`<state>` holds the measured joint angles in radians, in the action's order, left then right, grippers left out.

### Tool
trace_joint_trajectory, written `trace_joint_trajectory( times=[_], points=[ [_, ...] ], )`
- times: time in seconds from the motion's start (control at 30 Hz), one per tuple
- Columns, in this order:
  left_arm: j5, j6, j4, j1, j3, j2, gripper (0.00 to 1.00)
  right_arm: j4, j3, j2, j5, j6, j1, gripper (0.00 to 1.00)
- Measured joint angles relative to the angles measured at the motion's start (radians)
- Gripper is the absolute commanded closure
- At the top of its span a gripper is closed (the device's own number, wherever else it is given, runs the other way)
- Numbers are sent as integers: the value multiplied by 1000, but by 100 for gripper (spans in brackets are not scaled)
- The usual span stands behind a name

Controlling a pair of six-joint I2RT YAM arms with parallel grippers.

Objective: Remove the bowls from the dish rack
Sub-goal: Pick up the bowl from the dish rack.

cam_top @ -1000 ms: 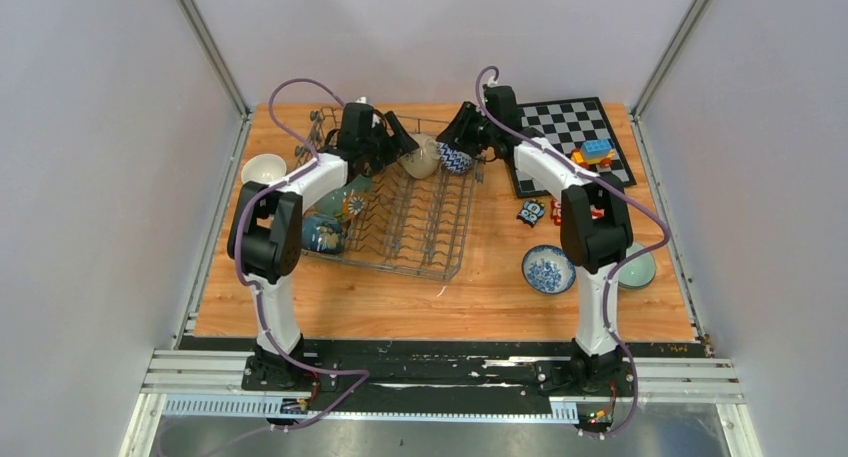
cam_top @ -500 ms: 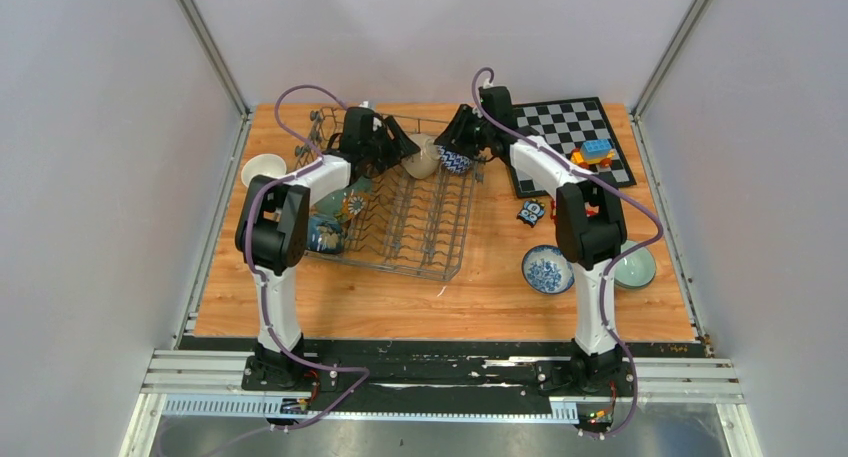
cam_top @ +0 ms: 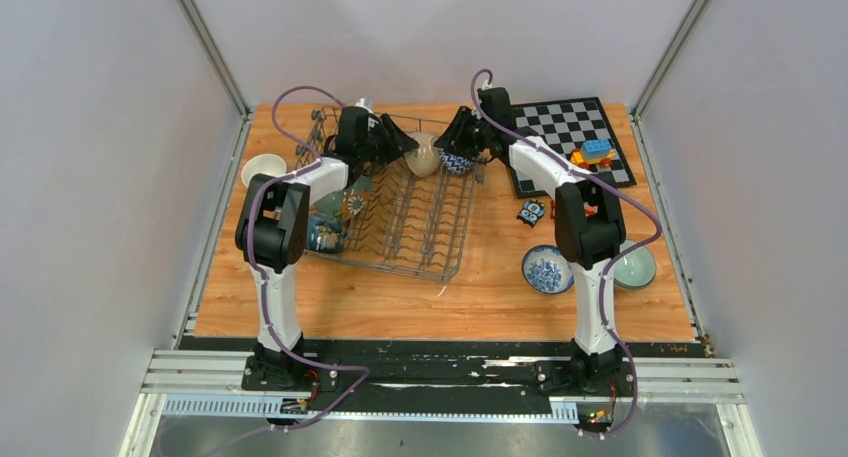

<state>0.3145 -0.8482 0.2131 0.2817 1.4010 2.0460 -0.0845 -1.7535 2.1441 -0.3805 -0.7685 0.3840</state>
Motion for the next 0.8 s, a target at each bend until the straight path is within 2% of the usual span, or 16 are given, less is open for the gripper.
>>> trace_joint_trajectory(
  times=[0.5,0.8],
  points=[
    [91,-45,114,-4,-40,8,51,-5,-2,28,-37,-7,0,60],
    [133,-40,153,-5,-62,8,44,-5,-2,28,-40,-7,0,60]
  ],
)
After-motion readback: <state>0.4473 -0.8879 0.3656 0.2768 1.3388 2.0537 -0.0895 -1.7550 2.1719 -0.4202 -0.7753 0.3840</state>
